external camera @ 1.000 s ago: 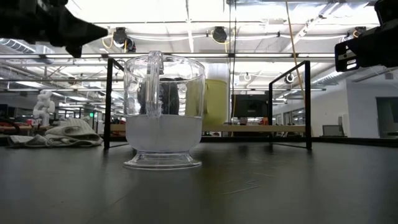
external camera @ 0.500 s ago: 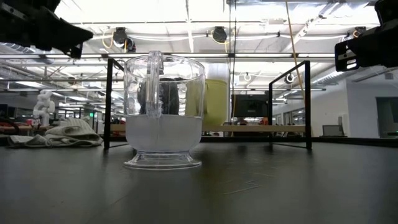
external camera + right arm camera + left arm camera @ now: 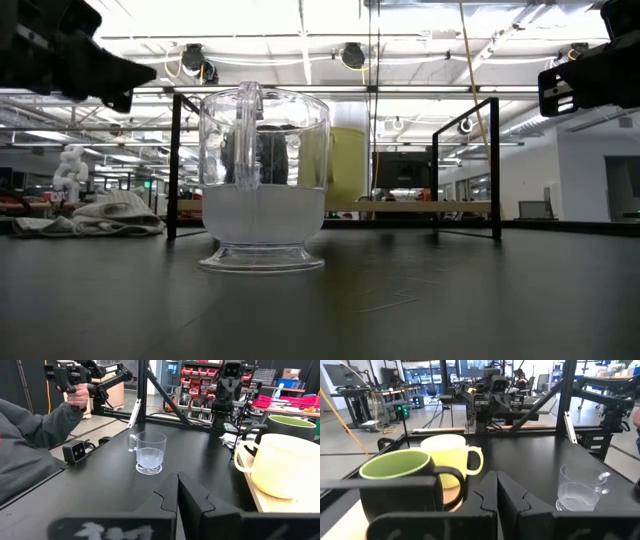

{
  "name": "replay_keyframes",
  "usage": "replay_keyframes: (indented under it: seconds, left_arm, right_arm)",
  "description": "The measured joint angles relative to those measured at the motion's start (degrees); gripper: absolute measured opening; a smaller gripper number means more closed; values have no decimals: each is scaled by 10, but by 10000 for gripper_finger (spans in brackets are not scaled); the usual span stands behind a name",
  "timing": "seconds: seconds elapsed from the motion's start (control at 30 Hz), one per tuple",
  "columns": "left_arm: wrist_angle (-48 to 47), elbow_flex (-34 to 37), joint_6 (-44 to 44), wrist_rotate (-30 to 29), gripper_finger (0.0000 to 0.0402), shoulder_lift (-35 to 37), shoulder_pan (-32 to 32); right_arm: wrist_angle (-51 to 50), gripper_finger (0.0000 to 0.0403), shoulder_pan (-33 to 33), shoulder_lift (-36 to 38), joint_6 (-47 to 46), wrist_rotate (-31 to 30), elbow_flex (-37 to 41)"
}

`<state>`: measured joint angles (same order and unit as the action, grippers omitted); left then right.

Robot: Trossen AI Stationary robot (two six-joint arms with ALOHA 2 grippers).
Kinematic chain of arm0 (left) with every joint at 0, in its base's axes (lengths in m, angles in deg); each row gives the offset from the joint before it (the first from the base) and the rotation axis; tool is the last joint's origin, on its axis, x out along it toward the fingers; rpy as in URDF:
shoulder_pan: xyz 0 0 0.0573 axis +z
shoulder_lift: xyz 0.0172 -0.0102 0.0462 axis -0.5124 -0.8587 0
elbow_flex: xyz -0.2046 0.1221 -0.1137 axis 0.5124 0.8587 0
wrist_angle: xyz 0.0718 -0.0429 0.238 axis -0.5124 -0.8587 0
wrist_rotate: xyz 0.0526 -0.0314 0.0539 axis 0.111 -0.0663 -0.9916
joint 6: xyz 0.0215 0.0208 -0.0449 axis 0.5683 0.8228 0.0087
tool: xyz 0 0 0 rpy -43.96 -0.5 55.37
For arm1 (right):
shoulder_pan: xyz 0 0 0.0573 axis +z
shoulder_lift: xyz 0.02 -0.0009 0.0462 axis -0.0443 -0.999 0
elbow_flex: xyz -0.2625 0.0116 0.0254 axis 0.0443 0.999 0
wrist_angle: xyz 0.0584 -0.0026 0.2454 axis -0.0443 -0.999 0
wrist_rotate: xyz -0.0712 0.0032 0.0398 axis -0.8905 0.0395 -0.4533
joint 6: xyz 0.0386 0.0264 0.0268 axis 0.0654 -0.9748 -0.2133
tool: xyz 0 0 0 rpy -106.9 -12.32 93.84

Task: Stack small to large cups/mugs on shelf
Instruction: Put the transparent mug on the shelf

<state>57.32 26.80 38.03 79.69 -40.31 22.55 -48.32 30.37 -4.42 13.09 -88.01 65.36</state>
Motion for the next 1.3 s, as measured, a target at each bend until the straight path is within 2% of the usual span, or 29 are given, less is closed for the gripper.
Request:
replay_keyframes:
  seconds: [0.1,0.57,0.8,1.07,1.3]
  left_arm:
    - [31,23,-3,0,0,0,0]
    - [23,38,-35,0,8,-1,0]
    - [9,38,-35,-1,14,-2,0]
    - [9,38,-18,-1,2,-2,0]
    - [9,38,-18,-1,24,-2,0]
  right_arm:
    - [0,0,0,0,4,0,0]
    - [1,0,0,0,30,0,0]
    - [60,0,0,-13,57,0,0]
    - [160,0,0,-82,58,1,-6]
    - [192,0,0,-187,42,2,-58]
